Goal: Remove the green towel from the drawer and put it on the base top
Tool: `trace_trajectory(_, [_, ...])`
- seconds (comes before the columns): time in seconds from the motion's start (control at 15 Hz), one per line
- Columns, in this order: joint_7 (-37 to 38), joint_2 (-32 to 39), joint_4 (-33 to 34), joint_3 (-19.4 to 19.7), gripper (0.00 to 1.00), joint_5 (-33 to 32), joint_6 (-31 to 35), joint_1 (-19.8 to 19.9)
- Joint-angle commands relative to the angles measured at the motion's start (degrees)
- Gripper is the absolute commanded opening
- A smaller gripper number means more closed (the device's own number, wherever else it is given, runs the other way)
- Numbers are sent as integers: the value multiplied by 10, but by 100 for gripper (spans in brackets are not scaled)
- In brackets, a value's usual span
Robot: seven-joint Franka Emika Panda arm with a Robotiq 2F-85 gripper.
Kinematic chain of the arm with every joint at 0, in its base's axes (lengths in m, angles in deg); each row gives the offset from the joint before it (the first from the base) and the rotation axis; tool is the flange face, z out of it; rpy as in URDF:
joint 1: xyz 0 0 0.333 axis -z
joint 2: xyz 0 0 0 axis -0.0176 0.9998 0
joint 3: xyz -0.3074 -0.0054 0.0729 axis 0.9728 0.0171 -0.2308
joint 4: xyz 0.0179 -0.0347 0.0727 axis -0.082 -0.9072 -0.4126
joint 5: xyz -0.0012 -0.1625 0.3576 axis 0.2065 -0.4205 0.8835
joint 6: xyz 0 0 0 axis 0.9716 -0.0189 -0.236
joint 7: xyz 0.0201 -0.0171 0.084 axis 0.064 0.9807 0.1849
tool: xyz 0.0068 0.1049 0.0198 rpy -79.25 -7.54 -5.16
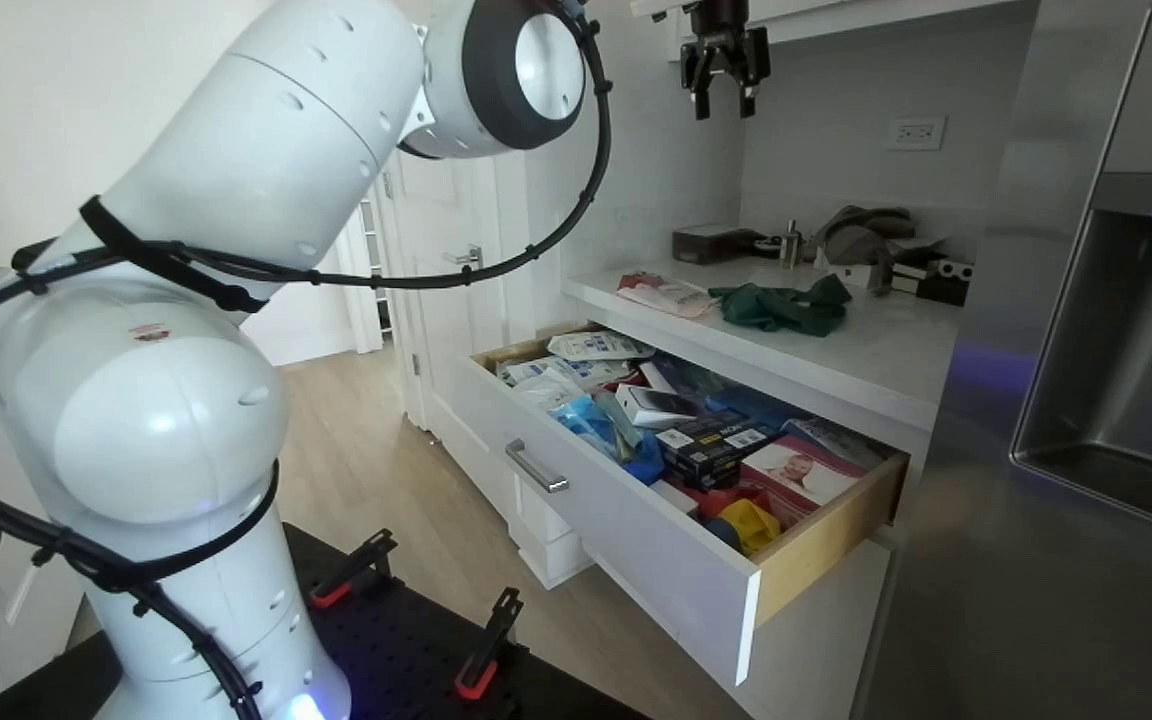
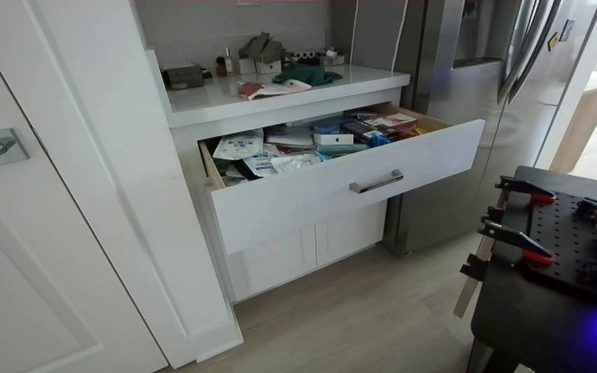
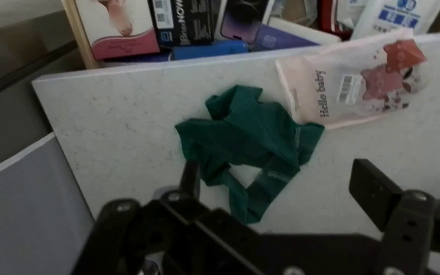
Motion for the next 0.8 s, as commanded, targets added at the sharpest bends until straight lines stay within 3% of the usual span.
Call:
trace_trajectory(0.0, [-88,5,27,2,100,-35,-100,-1])
trace_trajectory(0.13, [-141,-15,-6,5,100,-57,-136,-9])
trace_trajectory(0.4, [-232,-15,-2,7,100,-99,-189,-28])
trace_trajectory(0.73, [-231,-3,4,0,100,-103,-179,-37])
